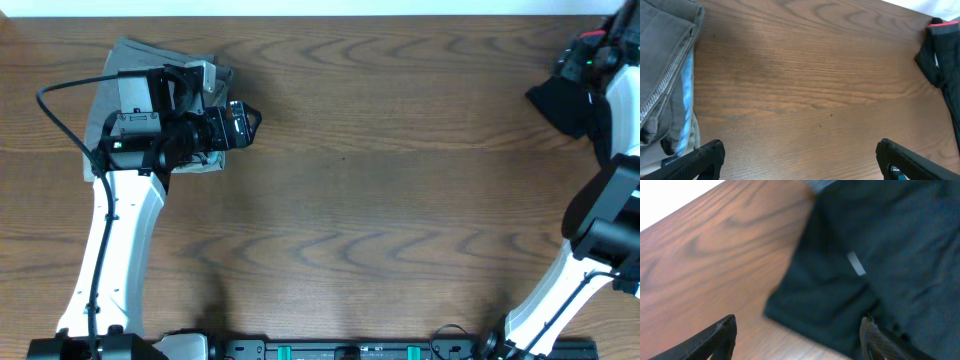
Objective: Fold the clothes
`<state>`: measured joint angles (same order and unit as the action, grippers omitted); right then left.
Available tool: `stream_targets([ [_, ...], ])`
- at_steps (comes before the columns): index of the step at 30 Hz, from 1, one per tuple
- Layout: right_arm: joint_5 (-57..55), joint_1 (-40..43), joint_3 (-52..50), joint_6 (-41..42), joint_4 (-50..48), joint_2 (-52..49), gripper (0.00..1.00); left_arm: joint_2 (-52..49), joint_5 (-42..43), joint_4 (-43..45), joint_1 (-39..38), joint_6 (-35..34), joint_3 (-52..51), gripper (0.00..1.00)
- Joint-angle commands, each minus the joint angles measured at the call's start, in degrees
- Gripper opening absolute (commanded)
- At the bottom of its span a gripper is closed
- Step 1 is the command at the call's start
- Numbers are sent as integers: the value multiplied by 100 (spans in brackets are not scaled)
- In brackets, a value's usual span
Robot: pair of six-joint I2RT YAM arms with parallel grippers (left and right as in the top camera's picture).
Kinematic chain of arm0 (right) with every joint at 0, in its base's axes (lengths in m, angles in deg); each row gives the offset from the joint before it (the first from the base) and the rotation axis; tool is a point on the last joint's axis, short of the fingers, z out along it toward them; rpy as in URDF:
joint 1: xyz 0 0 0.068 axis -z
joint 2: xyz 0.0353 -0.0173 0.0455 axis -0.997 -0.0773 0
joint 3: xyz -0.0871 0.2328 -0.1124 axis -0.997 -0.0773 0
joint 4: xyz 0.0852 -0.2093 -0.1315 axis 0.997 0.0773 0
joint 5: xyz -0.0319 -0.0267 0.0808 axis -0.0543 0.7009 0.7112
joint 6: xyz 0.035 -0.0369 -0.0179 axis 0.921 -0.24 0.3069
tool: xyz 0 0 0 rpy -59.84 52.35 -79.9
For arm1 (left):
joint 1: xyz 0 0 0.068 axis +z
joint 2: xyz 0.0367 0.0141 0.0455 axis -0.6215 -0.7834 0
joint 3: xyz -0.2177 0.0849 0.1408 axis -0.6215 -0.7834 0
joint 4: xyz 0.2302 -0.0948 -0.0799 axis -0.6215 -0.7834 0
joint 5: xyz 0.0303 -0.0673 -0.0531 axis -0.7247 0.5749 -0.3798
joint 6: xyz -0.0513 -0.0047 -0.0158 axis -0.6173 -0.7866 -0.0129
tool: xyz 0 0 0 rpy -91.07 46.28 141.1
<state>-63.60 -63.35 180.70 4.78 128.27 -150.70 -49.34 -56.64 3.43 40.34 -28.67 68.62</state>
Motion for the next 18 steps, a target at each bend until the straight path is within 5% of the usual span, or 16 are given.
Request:
stream_targets([
  [1, -160, 234, 144, 343, -205, -295, 75, -4, 133, -7, -39, -33, 133, 98],
  [18, -761, 717, 144, 243, -573, -1335, 73, -4, 133, -9, -39, -33, 133, 98],
])
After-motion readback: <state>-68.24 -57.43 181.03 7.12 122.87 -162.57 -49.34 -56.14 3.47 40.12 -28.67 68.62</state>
